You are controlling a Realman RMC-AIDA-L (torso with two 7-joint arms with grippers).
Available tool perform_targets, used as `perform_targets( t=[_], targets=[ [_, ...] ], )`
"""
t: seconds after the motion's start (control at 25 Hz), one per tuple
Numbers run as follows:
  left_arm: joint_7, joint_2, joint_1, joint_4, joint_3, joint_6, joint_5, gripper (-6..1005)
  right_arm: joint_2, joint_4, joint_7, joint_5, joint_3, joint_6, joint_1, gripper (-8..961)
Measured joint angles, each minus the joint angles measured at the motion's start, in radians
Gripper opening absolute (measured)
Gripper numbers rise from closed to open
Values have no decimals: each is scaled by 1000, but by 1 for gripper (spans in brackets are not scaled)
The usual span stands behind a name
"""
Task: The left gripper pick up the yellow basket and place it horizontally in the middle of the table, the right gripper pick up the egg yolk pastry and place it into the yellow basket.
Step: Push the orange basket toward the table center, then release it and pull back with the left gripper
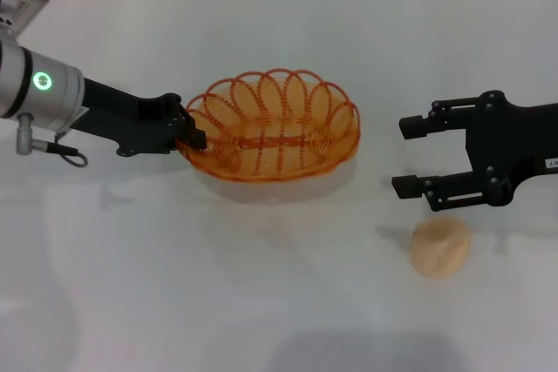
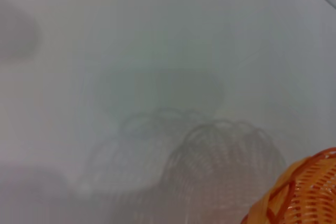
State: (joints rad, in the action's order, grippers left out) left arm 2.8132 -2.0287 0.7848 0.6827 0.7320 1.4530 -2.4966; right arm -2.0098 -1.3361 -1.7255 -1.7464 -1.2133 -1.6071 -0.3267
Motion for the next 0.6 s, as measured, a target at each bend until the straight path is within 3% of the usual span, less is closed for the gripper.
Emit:
perform_targets(
  t=[0.6],
  targets=[
    [-3, -7, 4, -65, 32, -42, -2, 95, -1, 0, 7, 11, -5, -16, 5, 723]
  ],
)
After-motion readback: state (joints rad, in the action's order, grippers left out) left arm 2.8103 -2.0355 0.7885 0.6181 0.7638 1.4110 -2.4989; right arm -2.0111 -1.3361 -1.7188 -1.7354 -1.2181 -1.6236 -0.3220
